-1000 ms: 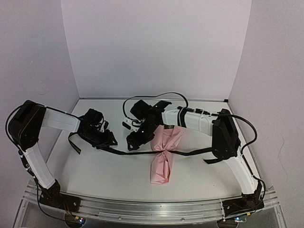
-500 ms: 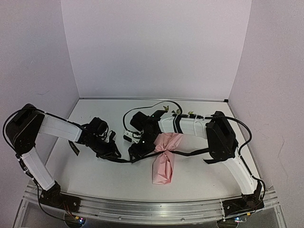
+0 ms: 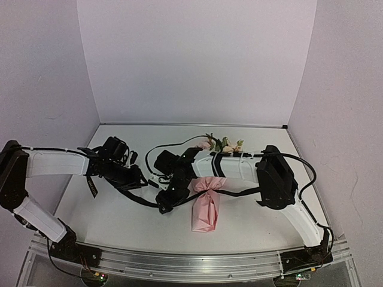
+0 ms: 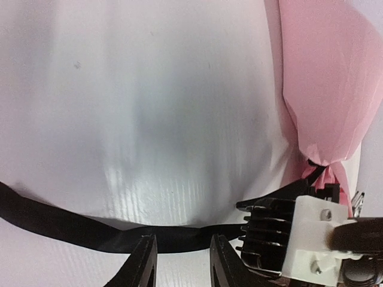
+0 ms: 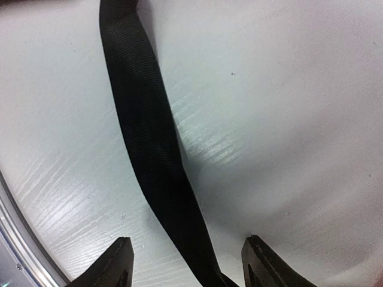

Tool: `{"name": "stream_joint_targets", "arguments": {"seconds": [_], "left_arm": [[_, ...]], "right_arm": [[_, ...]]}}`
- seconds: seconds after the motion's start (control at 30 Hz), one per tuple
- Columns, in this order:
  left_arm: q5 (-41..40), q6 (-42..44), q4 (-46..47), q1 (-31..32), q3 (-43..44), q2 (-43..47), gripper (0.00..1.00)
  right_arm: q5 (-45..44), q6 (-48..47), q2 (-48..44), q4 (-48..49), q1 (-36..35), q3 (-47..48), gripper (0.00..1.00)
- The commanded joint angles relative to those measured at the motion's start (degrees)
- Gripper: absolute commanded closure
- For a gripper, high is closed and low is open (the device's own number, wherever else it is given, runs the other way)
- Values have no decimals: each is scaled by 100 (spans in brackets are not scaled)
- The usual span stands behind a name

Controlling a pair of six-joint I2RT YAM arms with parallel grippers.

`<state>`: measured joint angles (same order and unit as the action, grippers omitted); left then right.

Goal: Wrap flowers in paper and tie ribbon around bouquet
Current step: Pick up the left side of the half-tied ribbon from the center of the board.

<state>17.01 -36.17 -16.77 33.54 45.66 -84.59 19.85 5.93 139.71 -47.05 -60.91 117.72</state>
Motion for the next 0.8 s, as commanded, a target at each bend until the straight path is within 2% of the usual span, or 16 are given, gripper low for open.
{"name": "stream_joint_targets", "arguments": {"seconds": [0.0, 0.2, 0.43, 0.5, 0.53, 0.6, 0.63, 0.77], "left_arm": [[-644, -36, -349, -451, 300, 621, 68], [-665, 74, -505, -875, 299, 1023, 66], [-495, 125, -356, -893, 252, 1110, 63], [-453, 171, -310, -892, 249, 1120, 61], [-409, 214, -267, -893, 244, 1132, 60], [-299, 295, -128, -893, 224, 1162, 59], [-224, 325, -38, -892, 217, 1176, 58], [227, 534, 502, -885, 193, 1140, 57]], "right_arm": [[-590, 147, 234, -35, -138, 340, 39], [-1460, 454, 403, -75, -330, 508, 50], [-2237, 496, 656, -248, -585, 819, 52], [-2315, 496, 646, -269, -580, 876, 60], [-2373, 494, 582, -270, -571, 876, 68], [-2418, 556, 331, -266, -498, 840, 92], [-2404, 617, 206, -252, -456, 760, 99], [-2137, 882, -846, 225, -151, 61, 100]]}}
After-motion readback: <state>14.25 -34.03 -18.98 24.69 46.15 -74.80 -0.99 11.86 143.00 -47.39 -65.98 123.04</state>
